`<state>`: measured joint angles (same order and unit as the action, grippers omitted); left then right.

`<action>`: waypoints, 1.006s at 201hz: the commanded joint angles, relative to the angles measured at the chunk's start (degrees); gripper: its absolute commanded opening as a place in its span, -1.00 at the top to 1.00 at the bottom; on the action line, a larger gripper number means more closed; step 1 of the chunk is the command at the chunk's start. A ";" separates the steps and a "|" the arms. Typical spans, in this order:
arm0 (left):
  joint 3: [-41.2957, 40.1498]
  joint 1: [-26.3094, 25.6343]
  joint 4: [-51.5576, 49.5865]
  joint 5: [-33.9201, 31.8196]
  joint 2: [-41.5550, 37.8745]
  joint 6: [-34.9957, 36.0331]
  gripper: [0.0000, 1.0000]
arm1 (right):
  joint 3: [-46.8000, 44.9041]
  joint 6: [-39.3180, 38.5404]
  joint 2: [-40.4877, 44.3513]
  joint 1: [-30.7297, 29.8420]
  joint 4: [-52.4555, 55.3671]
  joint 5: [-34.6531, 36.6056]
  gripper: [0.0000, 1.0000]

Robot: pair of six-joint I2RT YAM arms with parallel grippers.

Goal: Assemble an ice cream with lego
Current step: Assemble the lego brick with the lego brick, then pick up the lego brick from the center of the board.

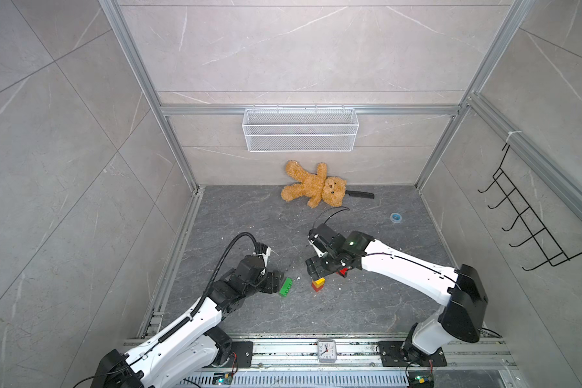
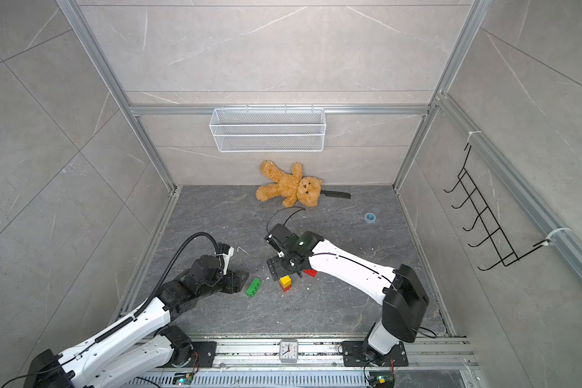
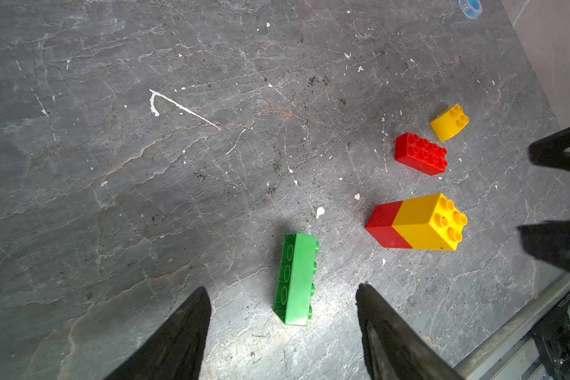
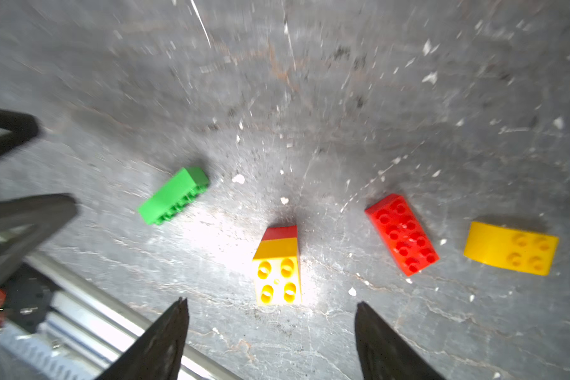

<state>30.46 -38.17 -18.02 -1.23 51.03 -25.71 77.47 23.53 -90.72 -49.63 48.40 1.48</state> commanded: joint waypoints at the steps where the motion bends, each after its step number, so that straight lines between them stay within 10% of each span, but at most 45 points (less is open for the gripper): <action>1: 3.12 0.48 -1.68 2.78 4.12 2.33 -0.44 | -2.16 -3.89 1.05 5.52 0.96 -0.87 -0.58; 52: 6.11 0.46 -4.13 8.98 12.58 2.86 -0.43 | -4.87 -21.98 -5.91 12.73 1.09 -1.99 -0.45; 202: 6.46 0.42 -3.89 6.70 9.76 1.79 -0.46 | -1.55 -30.47 -20.75 14.84 -1.22 2.47 -0.34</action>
<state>35.46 -38.09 -21.87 6.11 62.19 -24.18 74.24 -5.43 -108.73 -35.05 46.68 2.57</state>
